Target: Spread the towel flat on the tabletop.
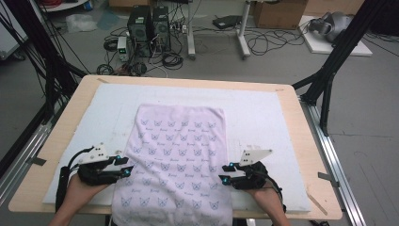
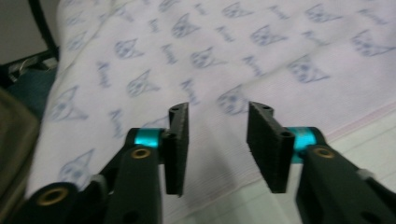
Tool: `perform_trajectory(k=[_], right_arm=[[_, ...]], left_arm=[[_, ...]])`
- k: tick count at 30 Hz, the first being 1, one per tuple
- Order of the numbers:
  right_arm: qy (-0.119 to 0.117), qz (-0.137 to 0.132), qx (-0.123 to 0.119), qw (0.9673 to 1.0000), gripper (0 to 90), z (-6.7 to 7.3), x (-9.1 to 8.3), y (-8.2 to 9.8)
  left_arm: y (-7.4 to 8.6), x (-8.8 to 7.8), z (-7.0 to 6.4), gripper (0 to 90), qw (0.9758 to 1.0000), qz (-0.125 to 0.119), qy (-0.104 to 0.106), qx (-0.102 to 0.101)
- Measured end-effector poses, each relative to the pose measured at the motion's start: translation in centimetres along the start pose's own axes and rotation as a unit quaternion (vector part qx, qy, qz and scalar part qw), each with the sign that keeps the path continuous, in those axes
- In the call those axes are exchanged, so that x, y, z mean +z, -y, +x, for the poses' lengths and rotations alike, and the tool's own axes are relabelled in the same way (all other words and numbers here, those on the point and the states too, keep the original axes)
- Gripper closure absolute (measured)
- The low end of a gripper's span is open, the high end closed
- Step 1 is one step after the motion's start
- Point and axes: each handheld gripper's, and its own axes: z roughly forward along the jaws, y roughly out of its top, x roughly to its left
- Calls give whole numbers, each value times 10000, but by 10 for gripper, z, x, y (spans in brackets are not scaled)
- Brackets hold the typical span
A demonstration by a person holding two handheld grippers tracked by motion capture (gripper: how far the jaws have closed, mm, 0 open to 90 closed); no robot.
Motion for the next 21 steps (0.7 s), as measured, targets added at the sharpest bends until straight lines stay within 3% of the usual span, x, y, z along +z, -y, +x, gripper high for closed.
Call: perform_trajectory(k=[10, 21], right_arm=[[317, -116, 173, 9993, 376, -25, 10, -13], [403, -133, 133, 9990, 309, -26, 12, -15]], left_arm=[[-11, 23, 7, 445, 10000, 6, -34, -12], [-9, 19, 9, 402, 9999, -69, -141, -19]])
